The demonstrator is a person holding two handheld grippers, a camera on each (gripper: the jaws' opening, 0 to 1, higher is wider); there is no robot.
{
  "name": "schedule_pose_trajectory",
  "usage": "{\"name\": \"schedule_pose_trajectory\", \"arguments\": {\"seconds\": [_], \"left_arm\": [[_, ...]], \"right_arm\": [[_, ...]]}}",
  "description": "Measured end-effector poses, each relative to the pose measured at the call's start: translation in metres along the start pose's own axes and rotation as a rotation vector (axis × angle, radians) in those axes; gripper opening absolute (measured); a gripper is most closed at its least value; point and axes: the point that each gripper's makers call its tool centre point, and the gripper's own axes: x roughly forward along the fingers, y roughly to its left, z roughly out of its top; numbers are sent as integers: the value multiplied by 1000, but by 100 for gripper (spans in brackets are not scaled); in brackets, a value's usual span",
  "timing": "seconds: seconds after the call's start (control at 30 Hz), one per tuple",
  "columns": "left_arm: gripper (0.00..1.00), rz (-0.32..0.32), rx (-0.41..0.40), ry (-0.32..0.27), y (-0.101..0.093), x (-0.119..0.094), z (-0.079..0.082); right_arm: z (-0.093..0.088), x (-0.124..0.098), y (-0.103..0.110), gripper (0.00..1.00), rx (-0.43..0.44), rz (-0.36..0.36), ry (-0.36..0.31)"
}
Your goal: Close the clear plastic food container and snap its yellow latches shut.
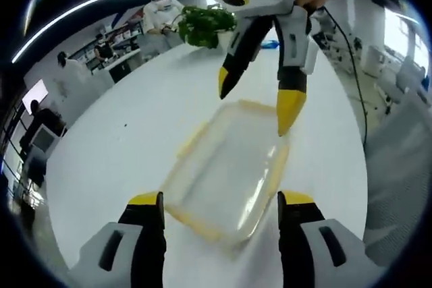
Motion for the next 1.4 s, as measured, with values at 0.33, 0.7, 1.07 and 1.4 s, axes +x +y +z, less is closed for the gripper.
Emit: {"name": "schedule_pose_trajectory", "arguments": {"seconds": [0.33,0.7,1.07,1.4], "left_arm": [[66,5,-53,18,6,-3,-12],[59,-6,-52,33,7,-2,-16],[59,13,-75,49,25,-2,-25],[58,8,-64,68,48,-2,-30]], "right_arm": [[-17,7,2,70,-112,-26,49],[-21,13,-1,69,-111,-16,47],[-6,23,-7,69,-113,-9,33],[12,33,-18,69,-126,-8,9]]}}
